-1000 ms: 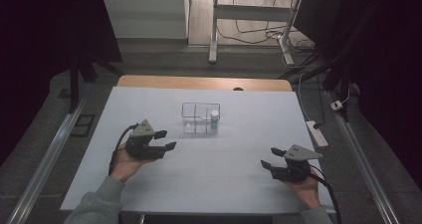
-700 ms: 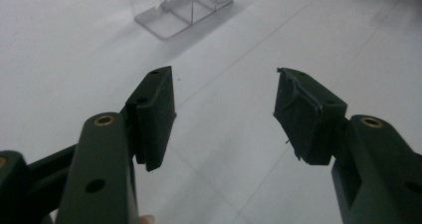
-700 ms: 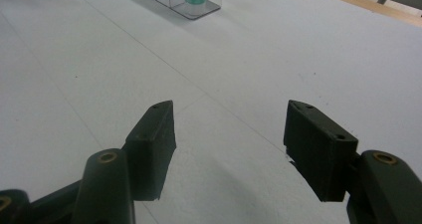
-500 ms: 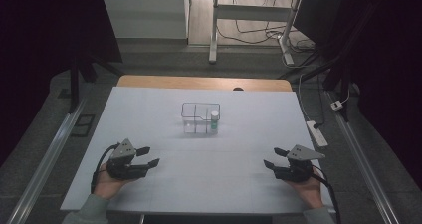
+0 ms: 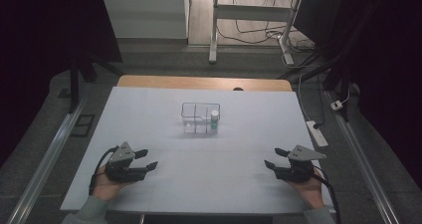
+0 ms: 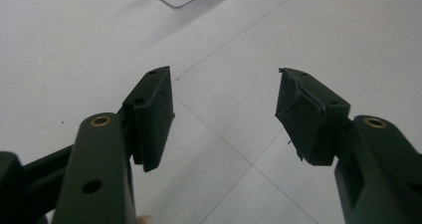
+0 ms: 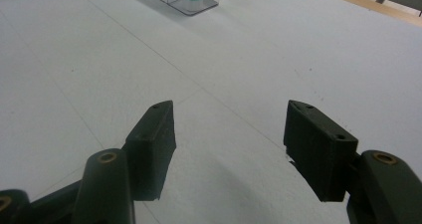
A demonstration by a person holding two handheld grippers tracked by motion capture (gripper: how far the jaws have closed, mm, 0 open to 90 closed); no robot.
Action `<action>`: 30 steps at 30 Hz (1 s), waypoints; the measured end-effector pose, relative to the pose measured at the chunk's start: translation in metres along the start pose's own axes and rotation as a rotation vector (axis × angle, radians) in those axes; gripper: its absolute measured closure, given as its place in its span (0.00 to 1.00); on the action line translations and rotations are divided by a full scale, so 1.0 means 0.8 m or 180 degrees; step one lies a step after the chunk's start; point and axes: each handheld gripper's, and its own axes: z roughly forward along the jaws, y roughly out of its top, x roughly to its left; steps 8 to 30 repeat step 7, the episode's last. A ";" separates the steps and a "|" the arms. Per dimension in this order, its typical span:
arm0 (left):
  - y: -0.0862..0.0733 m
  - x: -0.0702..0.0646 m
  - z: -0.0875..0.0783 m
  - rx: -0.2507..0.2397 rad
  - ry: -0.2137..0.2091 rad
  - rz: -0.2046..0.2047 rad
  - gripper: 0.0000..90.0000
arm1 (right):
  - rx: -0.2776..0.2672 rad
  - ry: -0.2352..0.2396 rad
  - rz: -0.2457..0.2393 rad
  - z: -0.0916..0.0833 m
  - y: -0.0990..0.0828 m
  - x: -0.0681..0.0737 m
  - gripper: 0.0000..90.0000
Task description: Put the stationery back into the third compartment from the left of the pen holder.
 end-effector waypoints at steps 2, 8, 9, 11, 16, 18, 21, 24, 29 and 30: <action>0.000 -0.001 0.000 0.0001 -0.0012 0.0009 0.43 | 0.0015 -0.0010 -0.0013 0.000 0.000 0.000 0.41; 0.000 -0.002 0.000 -0.0012 0.0003 0.0019 0.42 | 0.0035 -0.0005 -0.0043 0.001 0.000 0.000 0.41; 0.000 -0.002 0.000 -0.0012 0.0003 0.0019 0.42 | 0.0035 -0.0005 -0.0043 0.001 0.000 0.000 0.41; 0.000 -0.002 0.000 -0.0012 0.0003 0.0019 0.42 | 0.0035 -0.0005 -0.0043 0.001 0.000 0.000 0.41; 0.000 -0.002 0.000 -0.0012 0.0003 0.0019 0.42 | 0.0035 -0.0005 -0.0043 0.001 0.000 0.000 0.41; 0.000 -0.002 0.000 -0.0012 0.0003 0.0019 0.42 | 0.0035 -0.0005 -0.0043 0.001 0.000 0.000 0.41; 0.000 -0.002 0.000 -0.0012 0.0003 0.0019 0.42 | 0.0035 -0.0005 -0.0043 0.001 0.000 0.000 0.41; 0.000 -0.002 0.000 -0.0012 0.0003 0.0019 0.42 | 0.0035 -0.0005 -0.0043 0.001 0.000 0.000 0.41; 0.000 -0.002 0.000 -0.0012 0.0003 0.0019 0.42 | 0.0035 -0.0005 -0.0043 0.001 0.000 0.000 0.41; 0.000 -0.002 0.000 -0.0012 0.0003 0.0019 0.42 | 0.0035 -0.0005 -0.0043 0.001 0.000 0.000 0.41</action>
